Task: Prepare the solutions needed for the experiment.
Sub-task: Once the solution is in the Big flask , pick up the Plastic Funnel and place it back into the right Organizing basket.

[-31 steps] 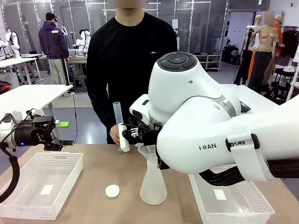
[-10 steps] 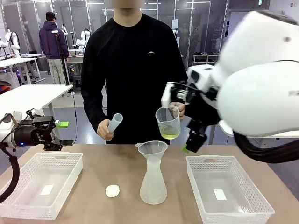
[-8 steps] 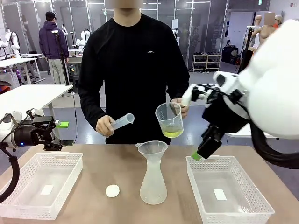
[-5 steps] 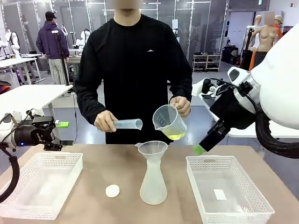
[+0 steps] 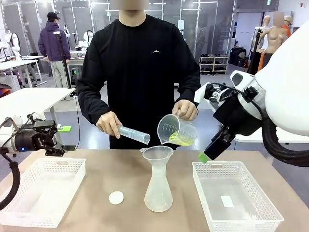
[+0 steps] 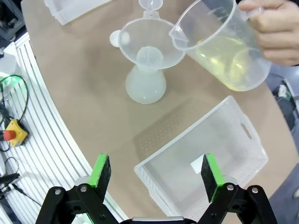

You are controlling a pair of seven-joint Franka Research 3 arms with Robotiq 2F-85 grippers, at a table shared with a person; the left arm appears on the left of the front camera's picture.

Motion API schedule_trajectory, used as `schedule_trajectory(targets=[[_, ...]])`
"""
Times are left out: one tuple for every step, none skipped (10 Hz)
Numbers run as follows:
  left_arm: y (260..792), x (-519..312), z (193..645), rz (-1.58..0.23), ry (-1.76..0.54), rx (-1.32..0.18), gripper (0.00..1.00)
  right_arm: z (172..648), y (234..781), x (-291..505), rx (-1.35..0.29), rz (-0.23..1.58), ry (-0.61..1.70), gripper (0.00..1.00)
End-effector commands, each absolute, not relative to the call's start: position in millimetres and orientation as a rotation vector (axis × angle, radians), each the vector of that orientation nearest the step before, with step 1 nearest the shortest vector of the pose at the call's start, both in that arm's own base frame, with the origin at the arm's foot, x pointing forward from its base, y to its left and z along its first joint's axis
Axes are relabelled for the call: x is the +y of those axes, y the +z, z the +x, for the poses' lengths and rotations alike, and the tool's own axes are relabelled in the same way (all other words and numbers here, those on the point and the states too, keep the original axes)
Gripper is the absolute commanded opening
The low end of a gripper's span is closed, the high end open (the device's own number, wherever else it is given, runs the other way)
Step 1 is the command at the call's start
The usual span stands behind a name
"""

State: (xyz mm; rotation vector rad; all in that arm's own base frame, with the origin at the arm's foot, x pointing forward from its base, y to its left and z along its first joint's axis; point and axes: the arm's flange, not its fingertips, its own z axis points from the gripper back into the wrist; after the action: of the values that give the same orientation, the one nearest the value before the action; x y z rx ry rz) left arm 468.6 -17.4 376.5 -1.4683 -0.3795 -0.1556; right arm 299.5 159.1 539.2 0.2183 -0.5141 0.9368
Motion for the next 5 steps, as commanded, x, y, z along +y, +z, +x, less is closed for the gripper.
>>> schedule_trajectory(targets=[[379,-17,467,-1.465,-0.166,-0.378,1.00,328,527,141,-0.460,0.522,0.824,0.97],[379,-17,467,-1.465,-0.166,-0.378,1.00,334,522,119,-0.466,0.623,0.755,0.97],[379,-17,467,-1.465,-0.166,-0.378,1.00,340,517,98,-0.468,0.673,0.672,0.97],[379,-17,467,-1.465,-0.166,-0.378,1.00,343,510,81,-0.457,0.696,0.587,0.97],[379,-17,467,-1.465,-0.166,-0.378,1.00,345,501,65,-0.436,0.774,0.526,0.97]])
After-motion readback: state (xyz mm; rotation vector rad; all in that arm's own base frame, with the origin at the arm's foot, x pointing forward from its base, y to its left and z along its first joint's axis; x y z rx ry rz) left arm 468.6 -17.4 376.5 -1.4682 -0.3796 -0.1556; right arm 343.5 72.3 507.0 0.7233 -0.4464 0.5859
